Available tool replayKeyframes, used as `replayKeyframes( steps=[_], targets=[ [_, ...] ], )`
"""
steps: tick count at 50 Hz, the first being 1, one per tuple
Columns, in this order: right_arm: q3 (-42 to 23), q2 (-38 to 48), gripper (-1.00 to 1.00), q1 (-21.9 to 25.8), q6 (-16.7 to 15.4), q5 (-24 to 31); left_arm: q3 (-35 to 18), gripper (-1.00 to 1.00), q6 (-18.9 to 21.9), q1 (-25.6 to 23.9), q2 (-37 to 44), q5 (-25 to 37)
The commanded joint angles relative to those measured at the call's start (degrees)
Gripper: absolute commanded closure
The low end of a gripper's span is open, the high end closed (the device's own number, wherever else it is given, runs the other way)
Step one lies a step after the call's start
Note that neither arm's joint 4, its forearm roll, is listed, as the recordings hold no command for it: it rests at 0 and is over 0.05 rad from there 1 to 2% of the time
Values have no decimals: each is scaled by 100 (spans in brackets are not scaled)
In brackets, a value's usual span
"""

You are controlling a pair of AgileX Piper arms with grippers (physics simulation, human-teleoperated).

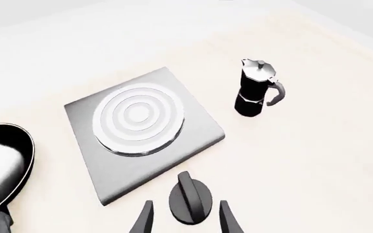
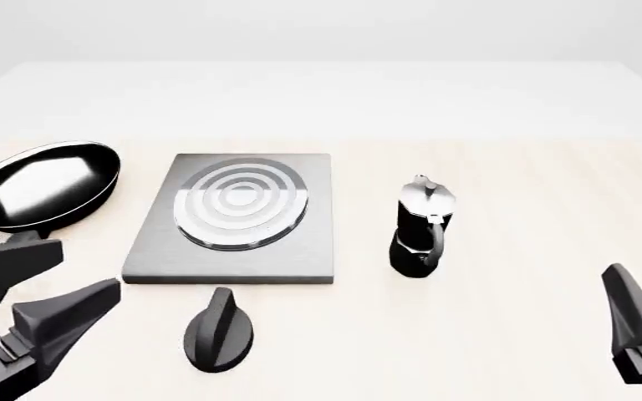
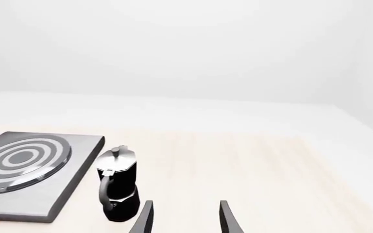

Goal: Turn on the stove and put the frying pan on it.

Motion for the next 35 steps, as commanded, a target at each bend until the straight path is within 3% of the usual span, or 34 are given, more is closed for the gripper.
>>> replayKeyframes(
  steps=[1, 17, 35],
  targets=[
    [6, 4, -100, 48, -16, -9, -225, -100, 215, 940, -373, 647],
    [8, -1, -100, 68, -16, 3, -178, -100, 492, 2442, -65, 617],
    [-17, 11, -100, 172, -30, 4, -116, -100, 852, 3437, 509, 355]
  ],
)
